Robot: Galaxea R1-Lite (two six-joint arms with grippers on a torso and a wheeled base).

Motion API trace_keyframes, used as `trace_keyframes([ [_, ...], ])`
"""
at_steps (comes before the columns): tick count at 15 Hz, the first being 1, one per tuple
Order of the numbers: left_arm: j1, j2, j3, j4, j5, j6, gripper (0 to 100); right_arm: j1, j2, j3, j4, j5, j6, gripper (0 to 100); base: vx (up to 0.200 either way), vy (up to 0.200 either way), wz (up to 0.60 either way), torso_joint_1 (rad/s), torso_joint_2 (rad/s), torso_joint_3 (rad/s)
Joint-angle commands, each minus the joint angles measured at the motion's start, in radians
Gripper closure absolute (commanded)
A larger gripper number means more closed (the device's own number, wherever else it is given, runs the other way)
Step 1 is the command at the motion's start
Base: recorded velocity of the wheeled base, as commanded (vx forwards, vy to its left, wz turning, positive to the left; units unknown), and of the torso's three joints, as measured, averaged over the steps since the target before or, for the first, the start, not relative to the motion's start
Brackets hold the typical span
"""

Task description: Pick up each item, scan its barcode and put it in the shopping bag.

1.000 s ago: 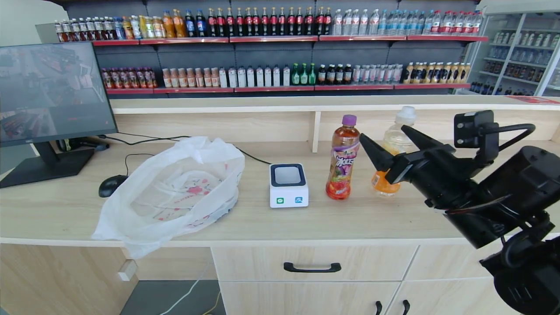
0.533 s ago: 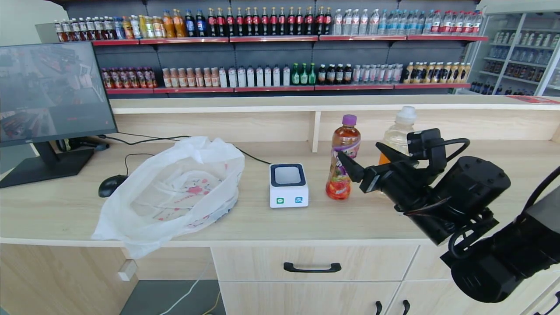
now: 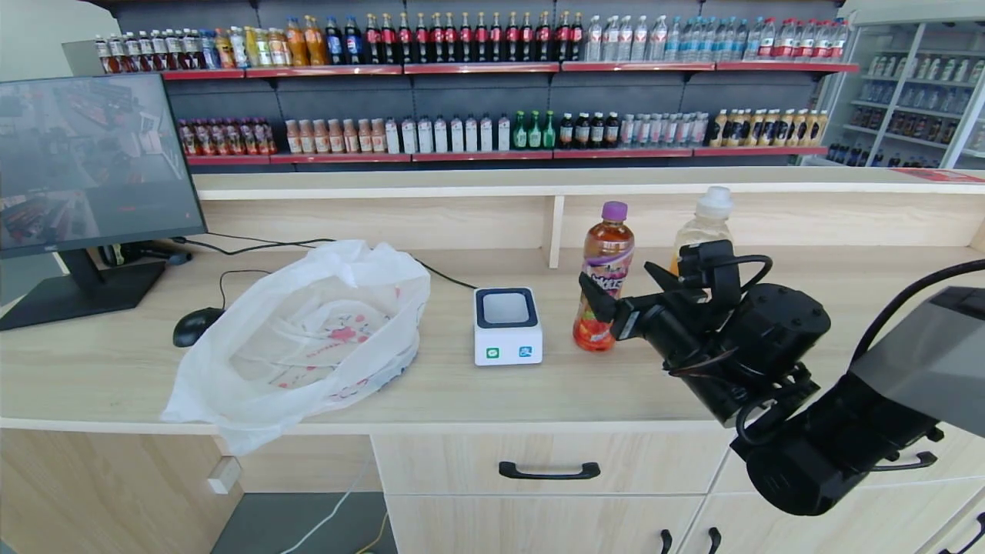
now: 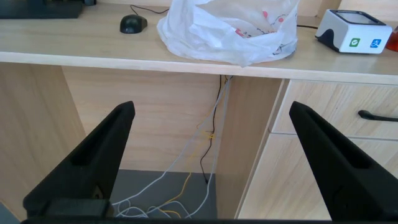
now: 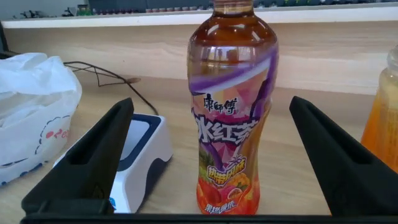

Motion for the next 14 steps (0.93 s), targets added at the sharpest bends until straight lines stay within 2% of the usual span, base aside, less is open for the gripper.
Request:
trace_keyframes([
  [1, 0.000, 0.000, 0.000, -0.001, 0.000, 0.000, 0, 0.001, 0.021, -0.012, -0.001, 0.000, 0.000, 0, 0.000, 0.000, 0.00, 0.000, 0.00, 0.000],
  [14, 0.000, 0.000, 0.000, -0.001, 0.000, 0.000, 0, -0.013, 0.141, -0.121, -0.001, -0.051, 0.016, 0, 0.000, 0.000, 0.00, 0.000, 0.00, 0.000],
])
